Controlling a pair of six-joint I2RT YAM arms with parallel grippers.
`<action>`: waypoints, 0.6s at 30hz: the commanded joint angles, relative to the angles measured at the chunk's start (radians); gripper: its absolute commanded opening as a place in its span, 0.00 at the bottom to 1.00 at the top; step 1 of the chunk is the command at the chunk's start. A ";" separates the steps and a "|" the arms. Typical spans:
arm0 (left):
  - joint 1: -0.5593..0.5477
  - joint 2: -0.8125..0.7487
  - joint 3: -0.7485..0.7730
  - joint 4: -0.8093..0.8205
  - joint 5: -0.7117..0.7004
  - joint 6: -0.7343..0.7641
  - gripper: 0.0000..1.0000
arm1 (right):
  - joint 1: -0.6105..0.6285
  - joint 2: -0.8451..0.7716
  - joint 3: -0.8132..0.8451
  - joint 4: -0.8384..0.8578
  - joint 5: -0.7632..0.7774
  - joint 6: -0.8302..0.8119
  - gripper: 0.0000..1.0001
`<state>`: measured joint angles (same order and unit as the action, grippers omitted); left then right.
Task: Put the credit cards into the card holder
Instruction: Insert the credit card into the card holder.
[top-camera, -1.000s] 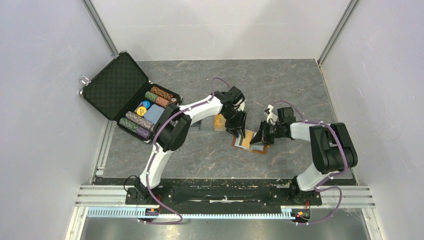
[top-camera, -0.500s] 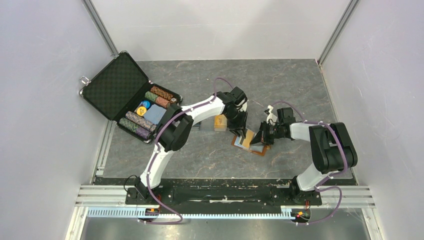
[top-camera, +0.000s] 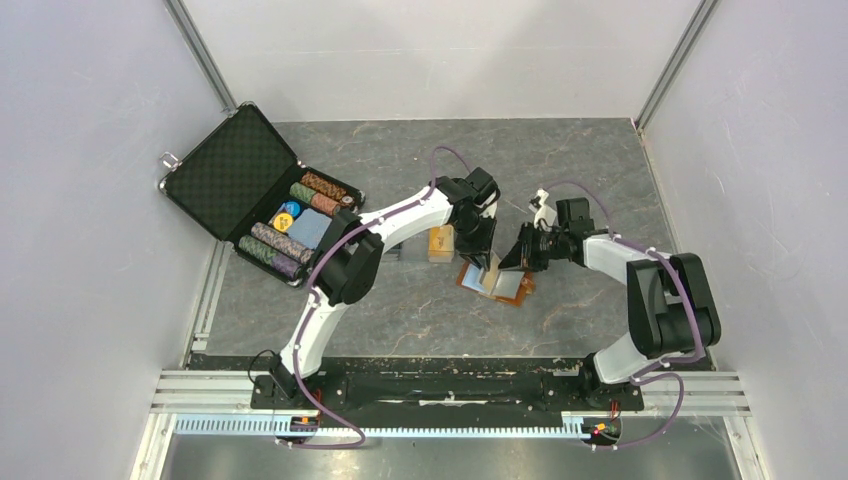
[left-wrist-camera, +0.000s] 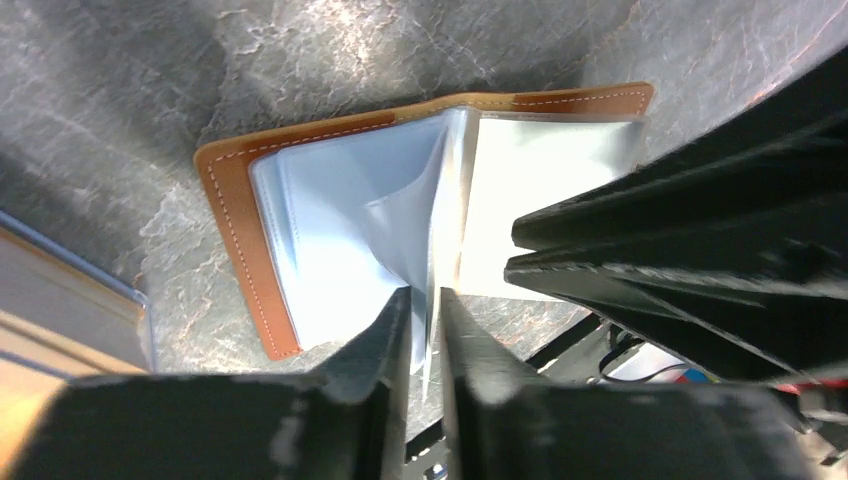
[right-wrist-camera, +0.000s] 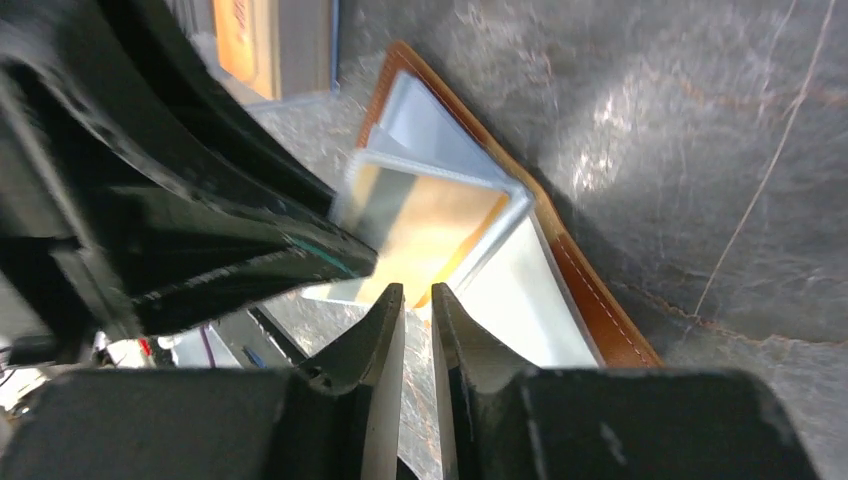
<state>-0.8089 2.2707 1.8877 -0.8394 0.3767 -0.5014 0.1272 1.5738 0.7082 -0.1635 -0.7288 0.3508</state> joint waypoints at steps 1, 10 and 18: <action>0.001 -0.041 0.052 -0.036 0.001 0.003 0.32 | -0.003 -0.061 0.067 -0.022 0.047 -0.020 0.19; -0.032 -0.006 0.072 0.066 0.172 -0.022 0.49 | -0.061 -0.124 0.097 -0.103 0.177 -0.039 0.19; -0.081 0.063 0.153 0.068 0.274 -0.016 0.50 | -0.098 -0.122 0.103 -0.140 0.196 -0.064 0.20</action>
<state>-0.8658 2.2978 1.9835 -0.8013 0.5545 -0.5026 0.0368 1.4731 0.7708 -0.2825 -0.5568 0.3172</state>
